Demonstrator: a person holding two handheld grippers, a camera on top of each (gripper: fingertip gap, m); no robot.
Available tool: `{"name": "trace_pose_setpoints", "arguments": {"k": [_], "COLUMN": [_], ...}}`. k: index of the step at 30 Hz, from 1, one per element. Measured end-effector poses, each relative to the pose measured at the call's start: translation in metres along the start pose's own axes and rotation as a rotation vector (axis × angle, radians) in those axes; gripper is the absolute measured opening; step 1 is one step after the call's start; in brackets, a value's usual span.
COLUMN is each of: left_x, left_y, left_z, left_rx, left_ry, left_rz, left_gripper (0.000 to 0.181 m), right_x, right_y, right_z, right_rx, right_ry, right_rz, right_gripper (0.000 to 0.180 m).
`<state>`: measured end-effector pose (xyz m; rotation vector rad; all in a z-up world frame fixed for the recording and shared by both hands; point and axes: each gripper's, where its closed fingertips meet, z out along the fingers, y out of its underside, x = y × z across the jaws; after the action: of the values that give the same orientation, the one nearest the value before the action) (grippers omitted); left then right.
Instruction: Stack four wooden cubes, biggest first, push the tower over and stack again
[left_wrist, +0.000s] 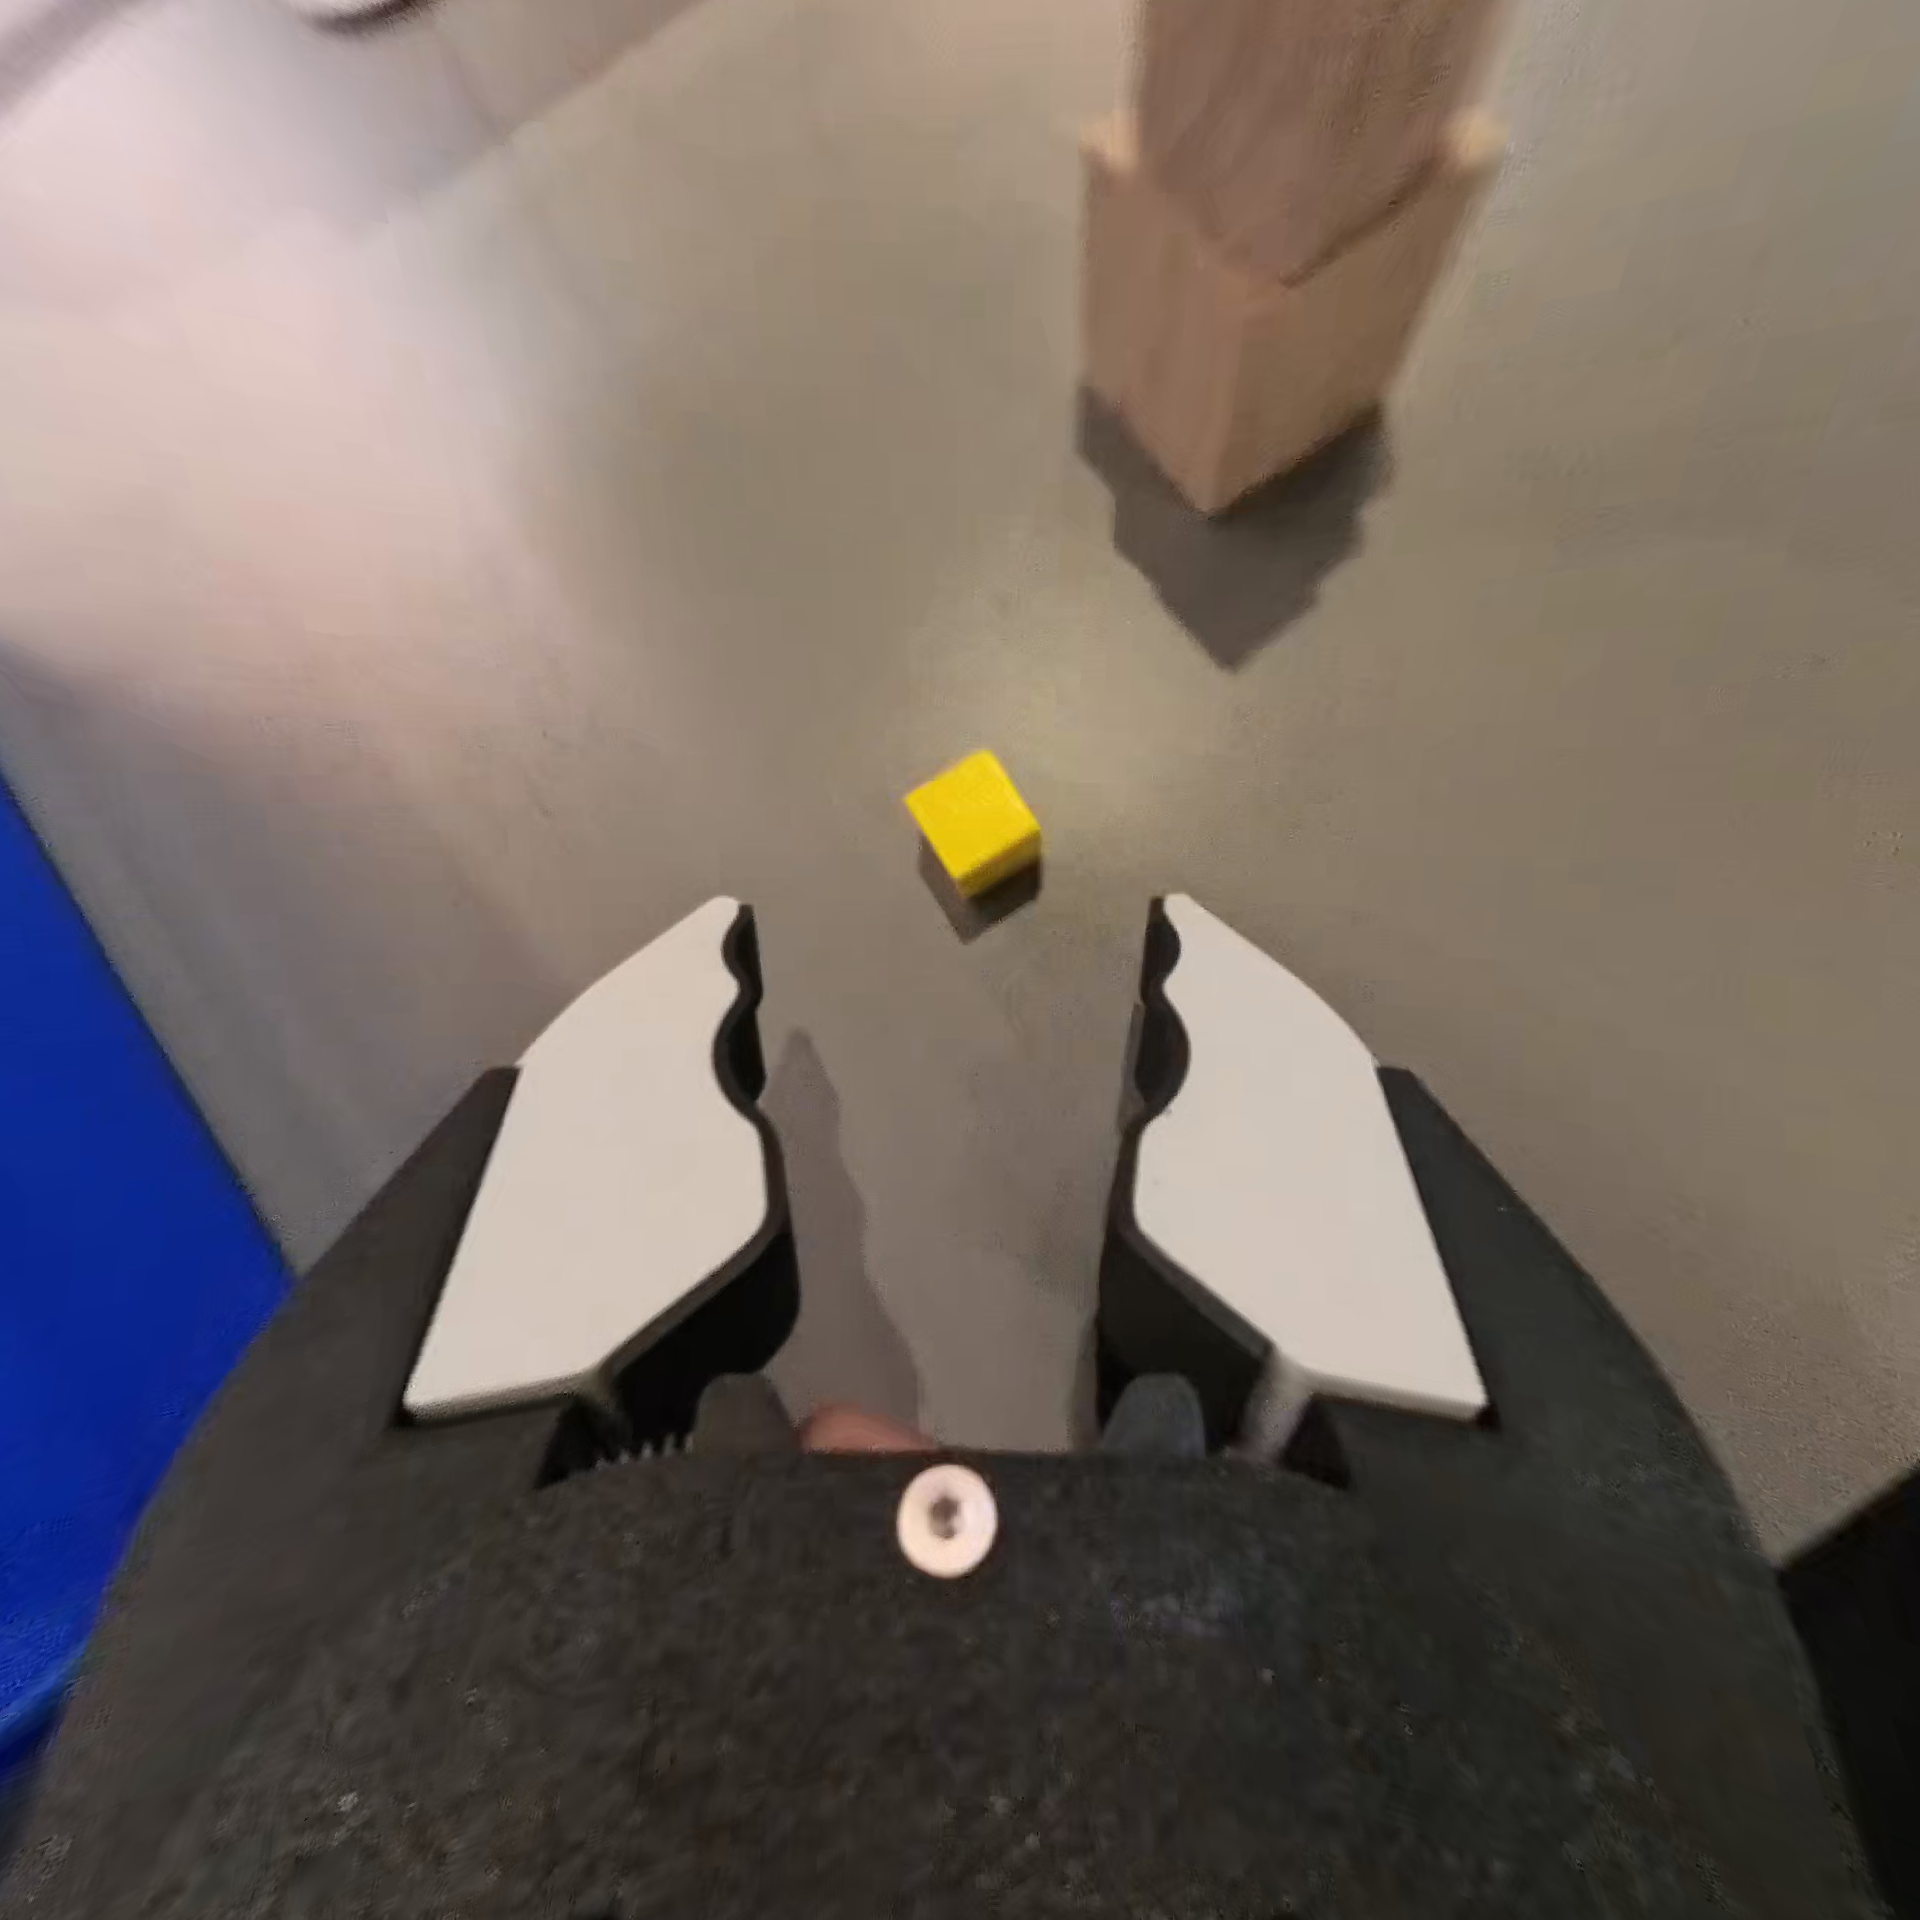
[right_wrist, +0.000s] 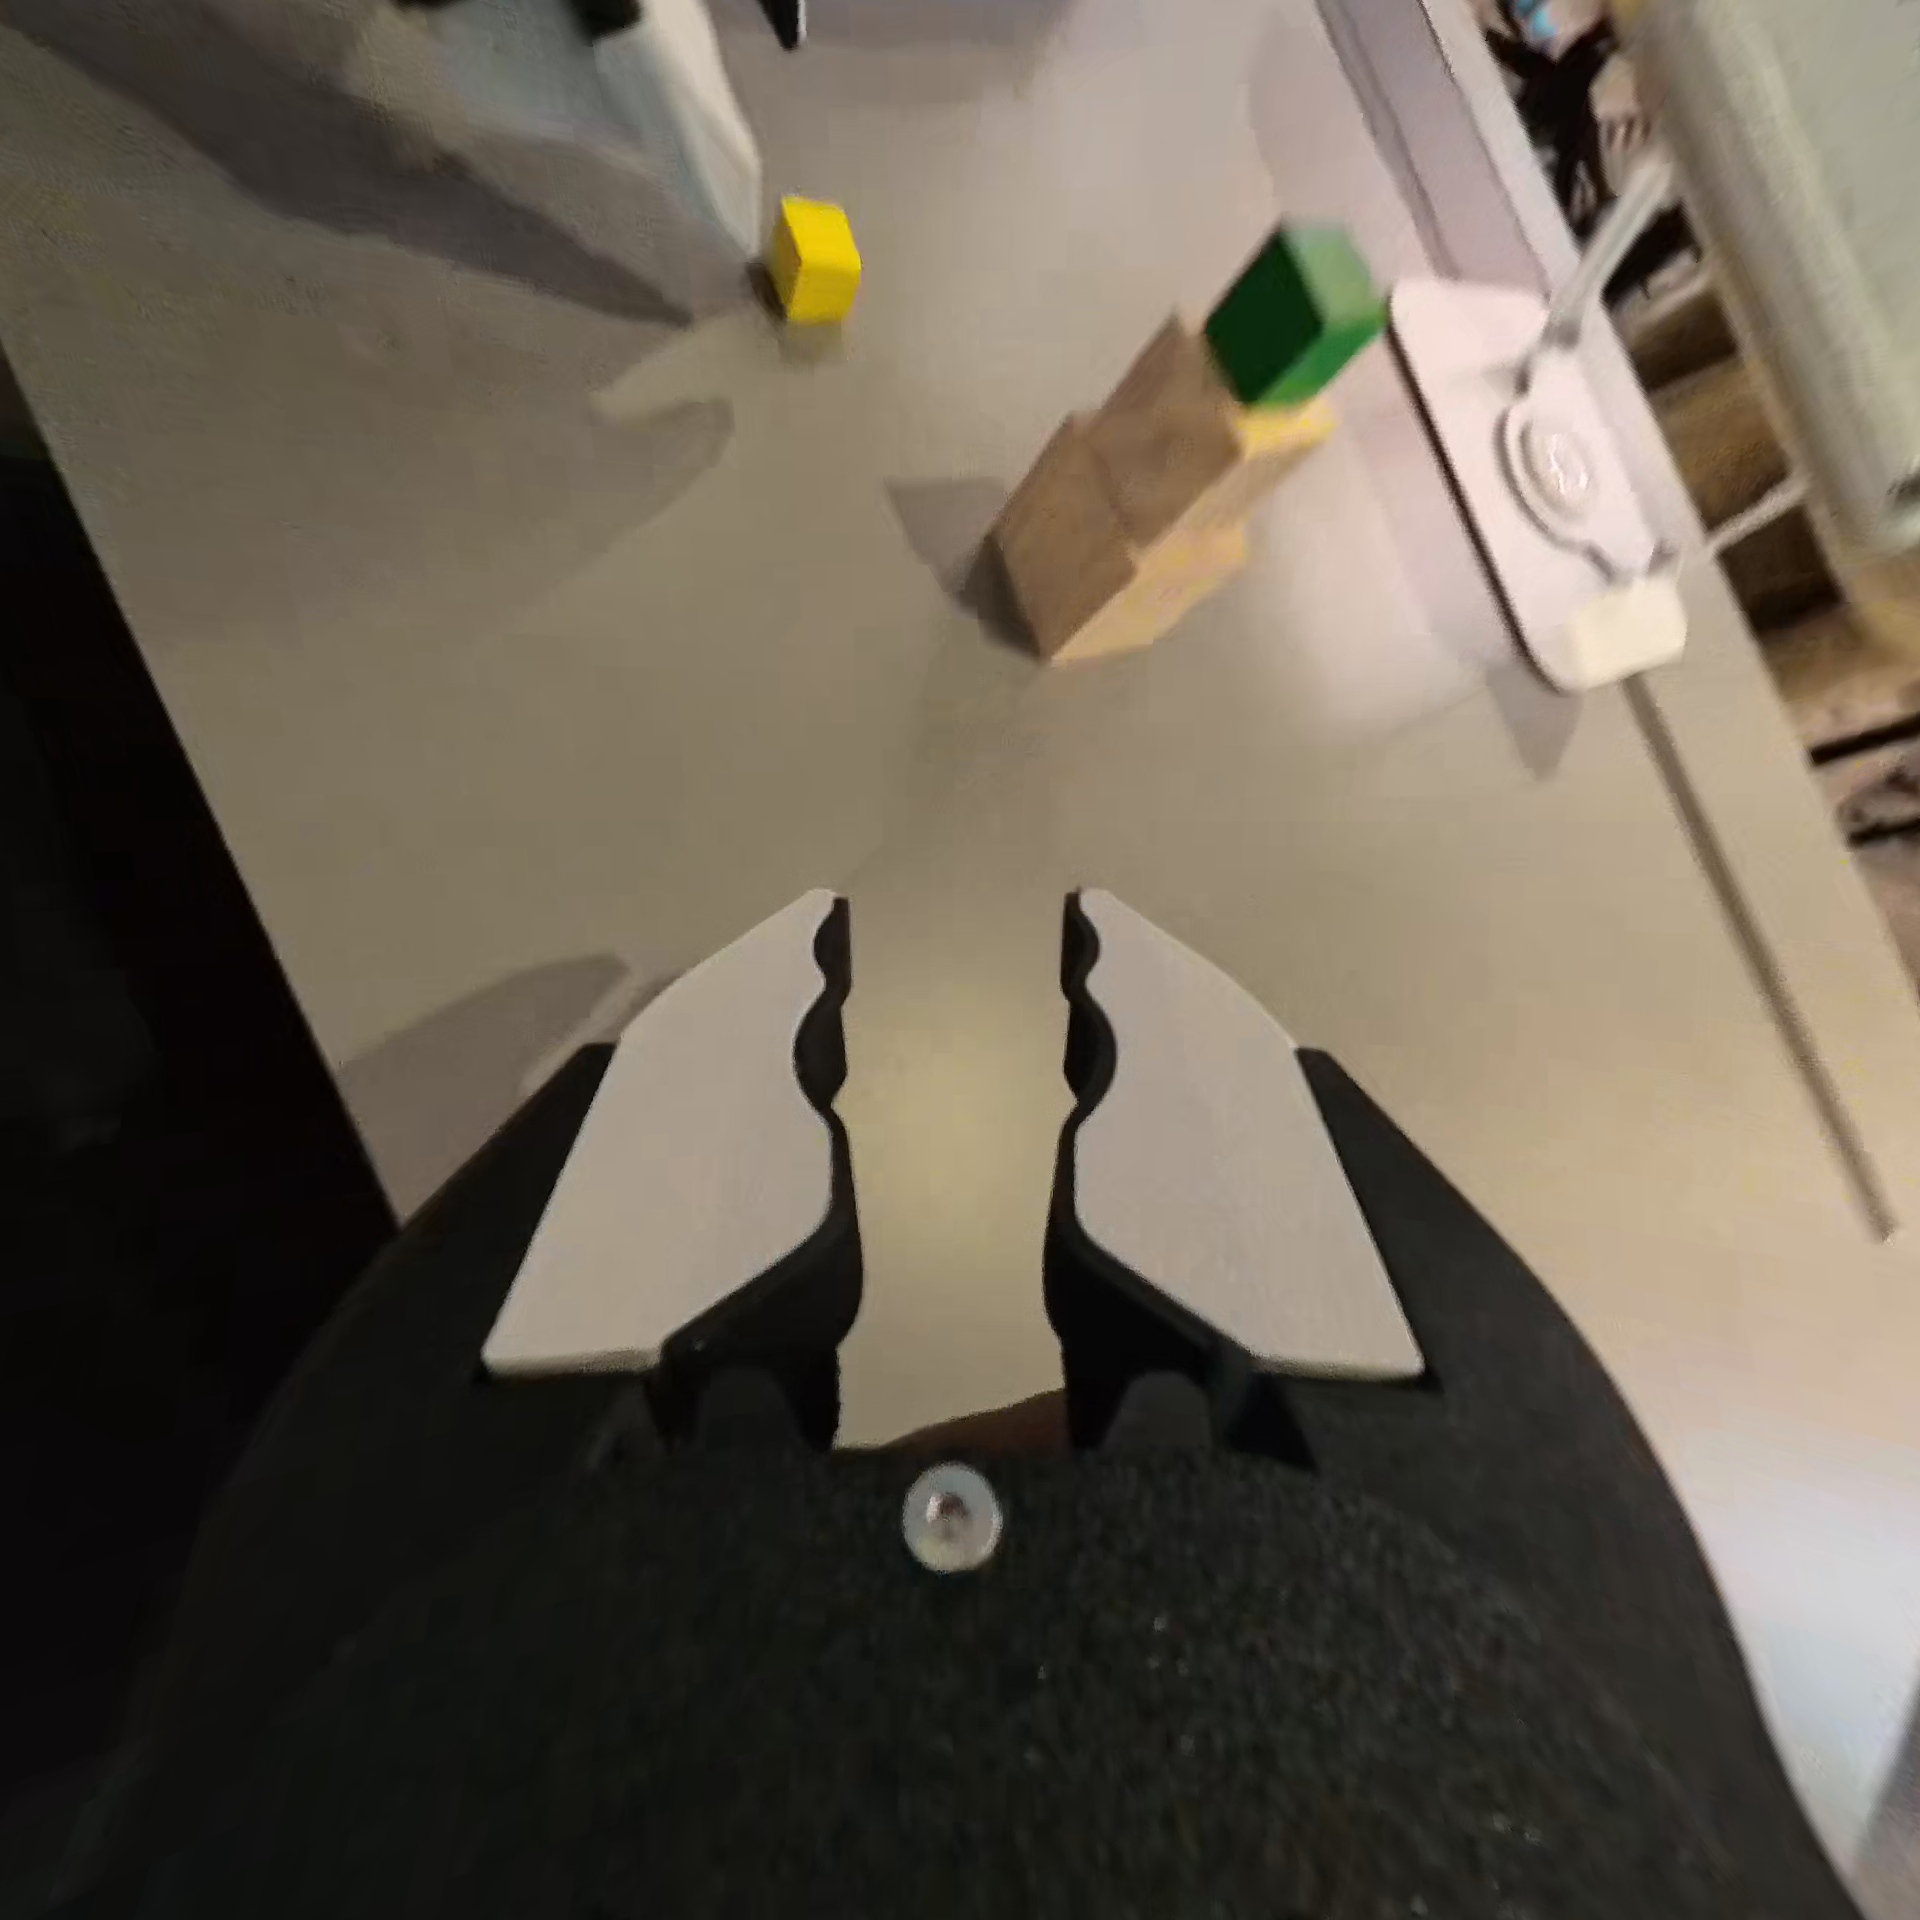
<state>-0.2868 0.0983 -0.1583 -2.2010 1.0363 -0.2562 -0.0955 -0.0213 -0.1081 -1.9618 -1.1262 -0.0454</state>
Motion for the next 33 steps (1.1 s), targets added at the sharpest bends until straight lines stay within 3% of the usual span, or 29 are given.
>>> {"name": "trace_pose_setpoints", "arguments": {"k": [3, 7, 10, 11, 19, 23, 25, 28, 33], "left_x": [-0.003, 0.003, -0.001, -0.001, 0.003, -0.014, -0.018, 0.012, 0.05], "left_y": [-0.004, -0.011, -0.009, -0.007, -0.011, -0.067, -0.113, -0.167, -0.186], "left_z": [0.022, 0.029, 0.032, 0.034, 0.034, 0.011, -0.007, -0.028, -0.024], "left_rx": [-0.048, -0.027, -0.02, -0.024, -0.018, 0.114, 0.217, 0.323, 0.225], "left_ry": [-0.02, -0.078, -0.192, -0.21, -0.229, -0.186, -0.101, 0.221, 0.557], "left_rz": [-0.183, -0.276, -0.263, -0.268, -0.205, -0.026, 0.084, 0.284, 0.496], "left_gripper": [0.073, 0.074, 0.043, 0.022, 0.021, 0.022, 0.022, 0.022, 0.022], "right_x": [-0.015, -0.025, -0.026, -0.026, -0.026, -0.023, -0.024, -0.024, -0.029], "right_y": [0.027, 0.037, 0.038, 0.036, 0.039, 0.032, 0.029, 0.029, 0.031], "right_z": [-0.004, -0.013, -0.015, -0.016, -0.019, -0.027, -0.03, -0.032, -0.032], "right_rx": [0.011, 0.046, 0.07, 0.087, 0.101, 0.141, 0.154, 0.15, 0.139], "right_ry": [0.037, 0.016, 0.004, 0.003, 0.024, 0.014, 0.008, 0.024, 0.018], "right_rz": [0.089, 0.151, 0.165, 0.175, 0.147, 0.182, 0.187, 0.179, 0.169], "right_gripper": [0.039, 0.039, 0.039, 0.038, 0.038, 0.035, 0.034, 0.034, 0.034]}}
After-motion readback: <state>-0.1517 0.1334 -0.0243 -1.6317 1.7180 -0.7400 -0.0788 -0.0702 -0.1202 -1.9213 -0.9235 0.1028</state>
